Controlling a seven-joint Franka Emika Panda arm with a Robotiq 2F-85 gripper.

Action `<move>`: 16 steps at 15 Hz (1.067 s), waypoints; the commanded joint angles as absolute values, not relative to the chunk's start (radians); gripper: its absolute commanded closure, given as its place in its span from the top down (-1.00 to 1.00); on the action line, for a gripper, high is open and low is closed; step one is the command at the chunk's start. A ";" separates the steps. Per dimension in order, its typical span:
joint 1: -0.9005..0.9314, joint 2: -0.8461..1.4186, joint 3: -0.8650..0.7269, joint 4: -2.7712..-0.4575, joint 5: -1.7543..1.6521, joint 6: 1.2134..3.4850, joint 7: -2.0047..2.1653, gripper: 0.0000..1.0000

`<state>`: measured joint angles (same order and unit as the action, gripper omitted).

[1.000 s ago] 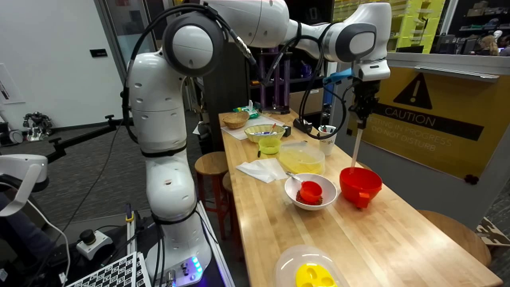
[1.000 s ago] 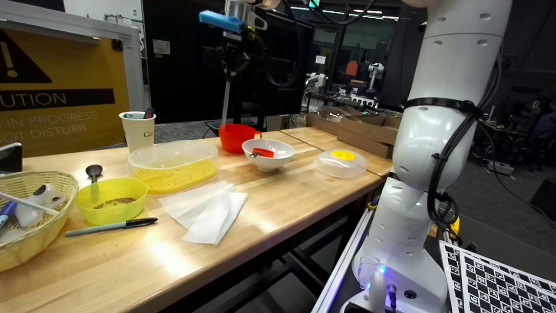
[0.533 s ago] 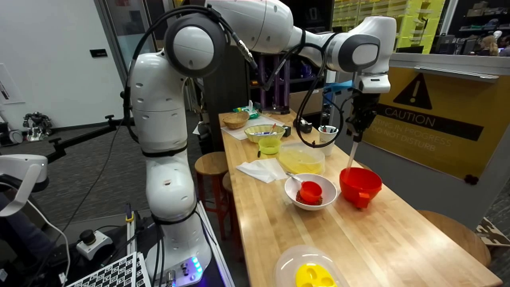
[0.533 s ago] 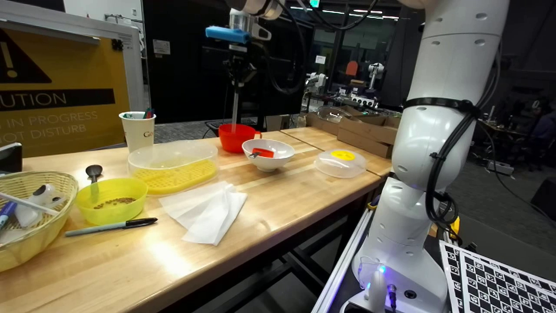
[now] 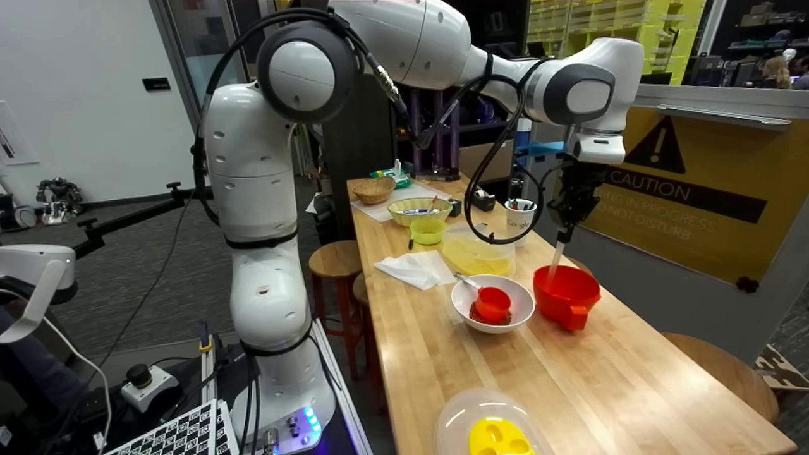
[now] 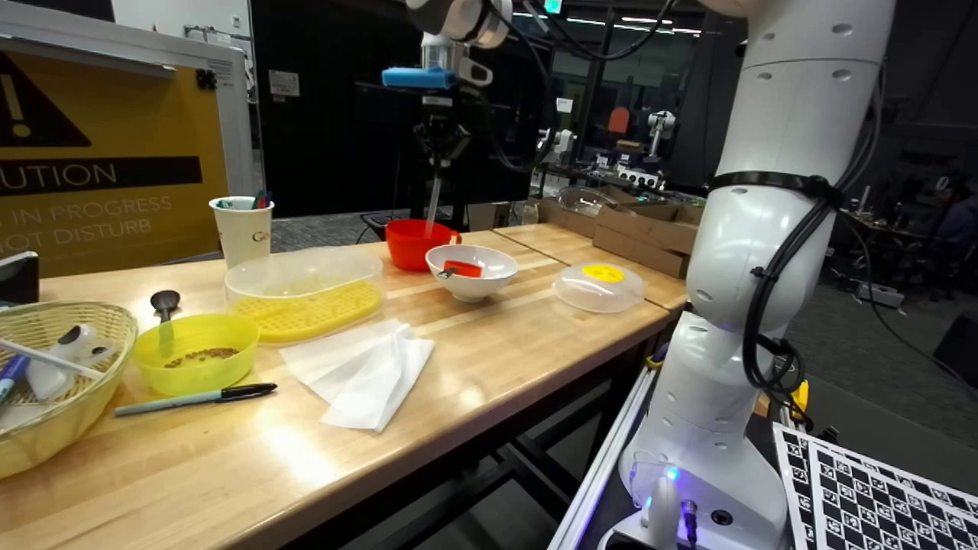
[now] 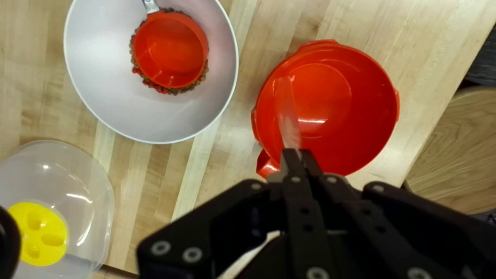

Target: Remove the straw from the white up and use it to stir the contents of the orange bowl

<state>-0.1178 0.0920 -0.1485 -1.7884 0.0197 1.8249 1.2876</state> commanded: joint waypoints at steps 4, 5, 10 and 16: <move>-0.115 0.105 -0.148 -1.759 -0.007 1.795 1.306 -0.98; -0.114 0.113 -0.147 -1.749 -0.004 1.796 1.306 -0.98; -0.114 0.183 -0.151 -1.663 0.005 1.778 1.308 -0.98; -0.094 0.253 -0.147 -1.555 -0.006 1.765 1.314 -0.98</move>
